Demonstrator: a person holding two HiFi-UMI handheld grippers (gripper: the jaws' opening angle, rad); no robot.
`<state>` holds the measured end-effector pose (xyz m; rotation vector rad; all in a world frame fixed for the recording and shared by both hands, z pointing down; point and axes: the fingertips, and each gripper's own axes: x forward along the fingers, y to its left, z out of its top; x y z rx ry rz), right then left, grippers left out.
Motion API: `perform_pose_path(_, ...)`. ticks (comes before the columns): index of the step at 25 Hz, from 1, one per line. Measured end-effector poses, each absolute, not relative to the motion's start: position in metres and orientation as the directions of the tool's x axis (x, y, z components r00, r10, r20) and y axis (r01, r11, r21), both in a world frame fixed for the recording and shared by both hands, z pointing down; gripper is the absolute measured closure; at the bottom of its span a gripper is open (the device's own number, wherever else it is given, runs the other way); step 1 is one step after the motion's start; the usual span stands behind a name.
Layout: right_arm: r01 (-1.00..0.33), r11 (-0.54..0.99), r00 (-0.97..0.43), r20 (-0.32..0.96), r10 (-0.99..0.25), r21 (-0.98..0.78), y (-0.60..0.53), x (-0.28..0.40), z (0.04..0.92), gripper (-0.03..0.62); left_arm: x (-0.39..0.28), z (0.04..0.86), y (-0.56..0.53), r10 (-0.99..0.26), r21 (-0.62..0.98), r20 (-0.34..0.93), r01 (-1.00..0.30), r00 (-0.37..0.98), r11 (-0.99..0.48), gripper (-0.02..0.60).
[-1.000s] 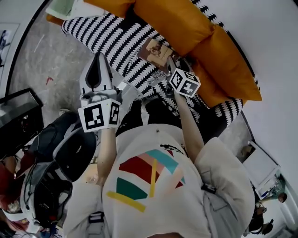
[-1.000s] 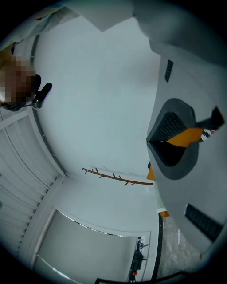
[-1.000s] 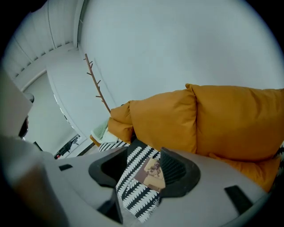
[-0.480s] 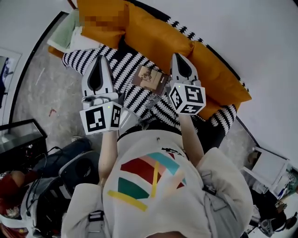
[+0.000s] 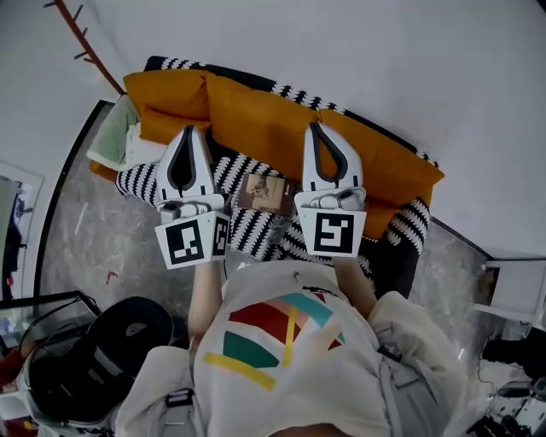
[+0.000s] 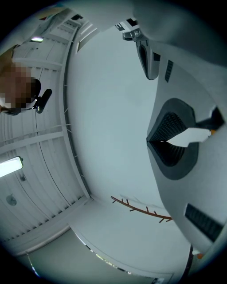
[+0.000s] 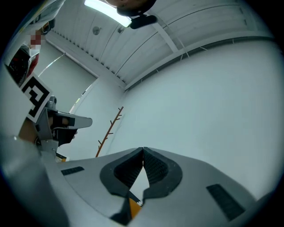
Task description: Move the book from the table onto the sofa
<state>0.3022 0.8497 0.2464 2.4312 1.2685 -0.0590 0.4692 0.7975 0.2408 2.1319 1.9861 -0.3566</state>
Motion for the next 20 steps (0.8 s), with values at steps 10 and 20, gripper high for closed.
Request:
perform_pose_path(10, 0.838, -0.434, 0.513, -0.202, 0.834, 0.332, 0.853, 0.274, 0.244, 0.58, 0.446, 0.237, 0.807, 0.951, -0.025, -0.309, 0.999, 0.015, -0.024, 0.575)
perform_pose_path(20, 0.817, -0.484, 0.551, -0.18, 0.815, 0.312, 0.842, 0.287, 0.256, 0.58, 0.459, 0.241, 0.787, 0.951, -0.03, -0.303, 0.997, 0.057, -0.069, 0.575)
